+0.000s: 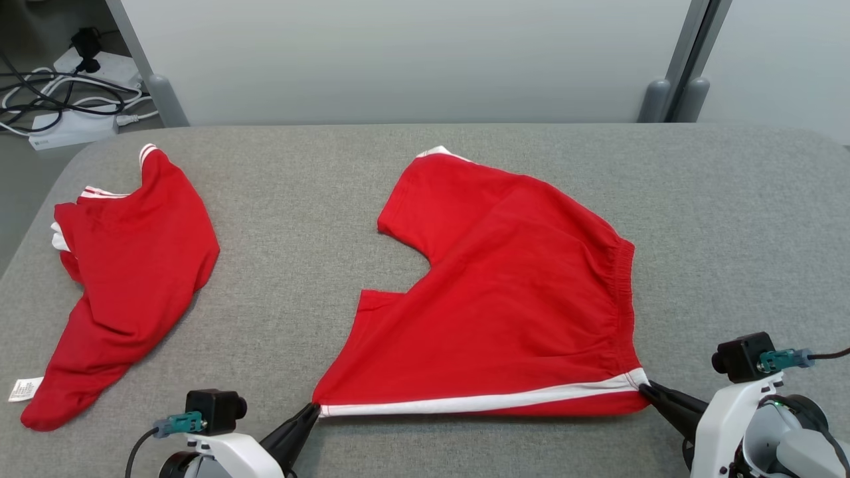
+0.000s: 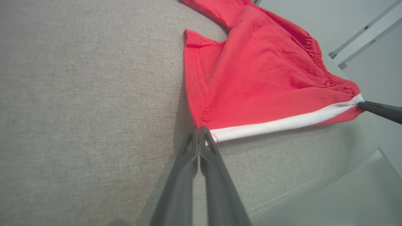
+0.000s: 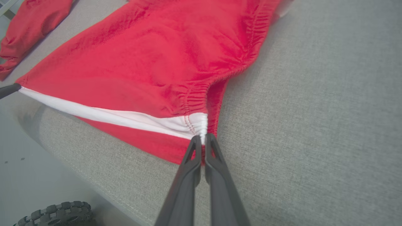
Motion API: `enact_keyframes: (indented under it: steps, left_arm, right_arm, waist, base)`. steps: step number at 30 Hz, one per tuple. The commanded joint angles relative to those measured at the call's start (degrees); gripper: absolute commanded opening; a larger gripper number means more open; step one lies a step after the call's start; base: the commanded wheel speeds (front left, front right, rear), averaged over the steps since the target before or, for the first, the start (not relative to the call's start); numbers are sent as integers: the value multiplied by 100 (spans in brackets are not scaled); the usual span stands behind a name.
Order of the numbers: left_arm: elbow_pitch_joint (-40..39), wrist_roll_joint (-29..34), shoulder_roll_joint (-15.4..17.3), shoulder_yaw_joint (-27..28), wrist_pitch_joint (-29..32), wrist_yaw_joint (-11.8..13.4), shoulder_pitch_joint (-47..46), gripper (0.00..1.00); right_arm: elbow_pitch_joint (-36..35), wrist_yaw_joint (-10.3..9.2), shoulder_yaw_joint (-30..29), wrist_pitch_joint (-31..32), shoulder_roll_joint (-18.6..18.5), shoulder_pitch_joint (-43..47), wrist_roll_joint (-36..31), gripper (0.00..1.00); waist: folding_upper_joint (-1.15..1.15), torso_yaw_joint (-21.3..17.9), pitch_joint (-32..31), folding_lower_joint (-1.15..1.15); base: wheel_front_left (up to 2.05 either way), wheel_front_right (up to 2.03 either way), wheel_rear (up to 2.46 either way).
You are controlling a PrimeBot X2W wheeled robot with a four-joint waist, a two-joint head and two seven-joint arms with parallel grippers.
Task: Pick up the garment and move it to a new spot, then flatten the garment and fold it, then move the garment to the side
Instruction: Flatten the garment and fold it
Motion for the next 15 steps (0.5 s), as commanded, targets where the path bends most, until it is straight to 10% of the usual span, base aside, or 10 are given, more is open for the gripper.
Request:
enact_keyframes:
  steps: [1,15]
  left_arm:
    - [-78,-8,249,157,-38,1,-98,0]
    - [-261,-265,346,-28,50,1,137,0]
  right_arm:
    - [11,-1,-24,-117,-134,147,-38,0]
    - [3,-1,35,-44,-2,399,-25,0]
  waist:
    - [0,8,-37,0]
    - [0,-32,-116,0]
  base:
    - [0,0,0]
    - [0,0,0]
